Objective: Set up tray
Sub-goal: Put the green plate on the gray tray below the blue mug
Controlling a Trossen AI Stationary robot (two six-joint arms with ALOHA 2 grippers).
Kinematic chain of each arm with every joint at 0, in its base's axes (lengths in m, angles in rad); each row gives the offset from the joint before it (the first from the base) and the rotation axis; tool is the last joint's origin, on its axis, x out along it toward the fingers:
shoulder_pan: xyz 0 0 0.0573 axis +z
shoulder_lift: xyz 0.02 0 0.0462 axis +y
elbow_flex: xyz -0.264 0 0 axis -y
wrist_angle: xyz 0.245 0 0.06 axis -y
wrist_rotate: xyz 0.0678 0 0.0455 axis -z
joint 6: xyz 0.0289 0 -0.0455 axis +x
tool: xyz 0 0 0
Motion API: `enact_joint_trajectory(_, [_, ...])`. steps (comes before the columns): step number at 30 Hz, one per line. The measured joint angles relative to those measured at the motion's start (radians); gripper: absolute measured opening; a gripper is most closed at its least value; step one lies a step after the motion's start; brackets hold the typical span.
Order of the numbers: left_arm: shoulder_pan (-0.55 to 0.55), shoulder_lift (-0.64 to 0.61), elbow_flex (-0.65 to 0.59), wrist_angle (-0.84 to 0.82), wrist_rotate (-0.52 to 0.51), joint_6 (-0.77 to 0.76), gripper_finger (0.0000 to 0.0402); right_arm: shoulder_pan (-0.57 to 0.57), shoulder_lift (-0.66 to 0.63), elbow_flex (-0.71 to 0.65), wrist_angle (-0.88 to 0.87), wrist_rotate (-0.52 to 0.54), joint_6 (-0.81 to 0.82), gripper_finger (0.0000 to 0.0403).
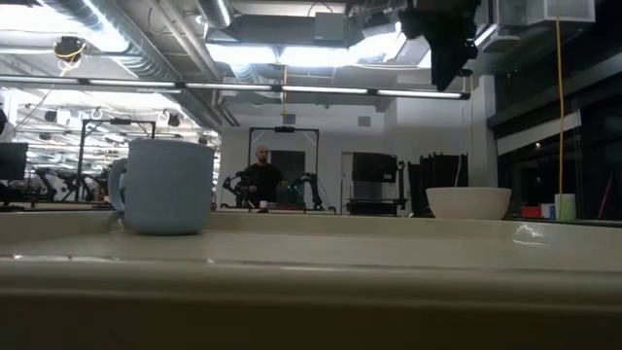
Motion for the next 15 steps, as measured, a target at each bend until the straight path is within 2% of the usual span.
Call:
enact_joint_trajectory(6, [0.0, 0.024, -0.001, -0.011, 0.0, 0.02, 0.0139, -0.049, -0.011, 0.0, -0.019, -0.146, -0.027, 0.017])
enact_joint_trajectory(12, [0.0, 0.031, -0.001, -0.071, 0.0, 0.02, 0.0139, -0.017, -0.059, -0.024, -0.096, -0.217, -0.053, 0.017])
enact_joint_trajectory(15, [0.0, 0.031, -0.001, -0.075, 0.0, 0.024, 0.0139, 0.016, -0.103, -0.068, -0.098, -0.3, -0.054, 0.017])
